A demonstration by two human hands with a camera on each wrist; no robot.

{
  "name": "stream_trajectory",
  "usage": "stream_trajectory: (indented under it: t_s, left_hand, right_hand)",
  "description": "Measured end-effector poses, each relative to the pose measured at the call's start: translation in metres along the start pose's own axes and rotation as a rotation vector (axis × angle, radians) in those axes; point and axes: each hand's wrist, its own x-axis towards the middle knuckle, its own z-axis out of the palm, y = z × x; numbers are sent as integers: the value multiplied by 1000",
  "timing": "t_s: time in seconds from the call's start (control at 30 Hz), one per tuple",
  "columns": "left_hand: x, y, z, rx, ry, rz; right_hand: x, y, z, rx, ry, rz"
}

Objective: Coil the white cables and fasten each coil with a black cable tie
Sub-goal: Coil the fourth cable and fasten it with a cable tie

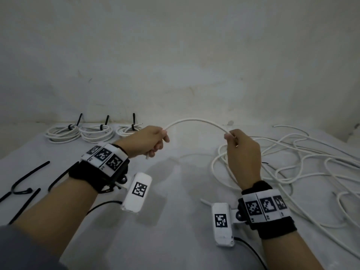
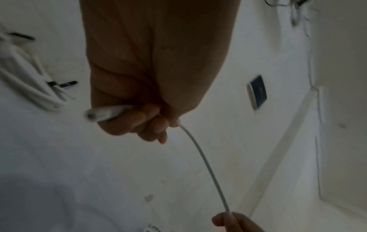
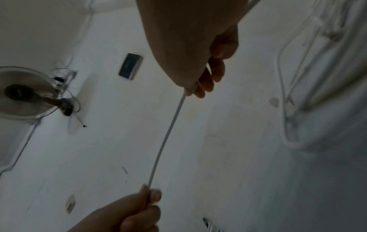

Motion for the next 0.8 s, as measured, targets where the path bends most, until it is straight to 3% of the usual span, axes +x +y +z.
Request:
stream_trajectory:
  t_s: [0.07,0.13,0.23,0.33,0.4,0.5,0.57,0.8]
  left_hand:
    - [-10,-1,3,-251,-15,-21]
    - [-18,1,5,-478,39,-8]
    - [-26,4,4,-759,99,41]
    - [-30,-1,1,-1001,160,74]
    - [-32,-6,-2,-1147,174,105]
    - [-35,-18,-7,-1350,170,169]
    - [-38,-27,-9,-1414,165,201]
    - [-38,-28,1,-1356,97,247]
  right_hand:
    - [1,-3,-5,-14,-33,-1]
    - [0,-6,-5,-85,-161,-9]
    - [-3,-14,-6,-340,-368,-22]
    - [0,-28,-17,-644,-461,-154]
    - [8,-32,-26,-586,-495,-203]
    - [20,-22,-41,-143,-632,-216]
    - [22,-16,-49,-59,-663,-308]
    - [6,-44,-56,-415,-806,-710]
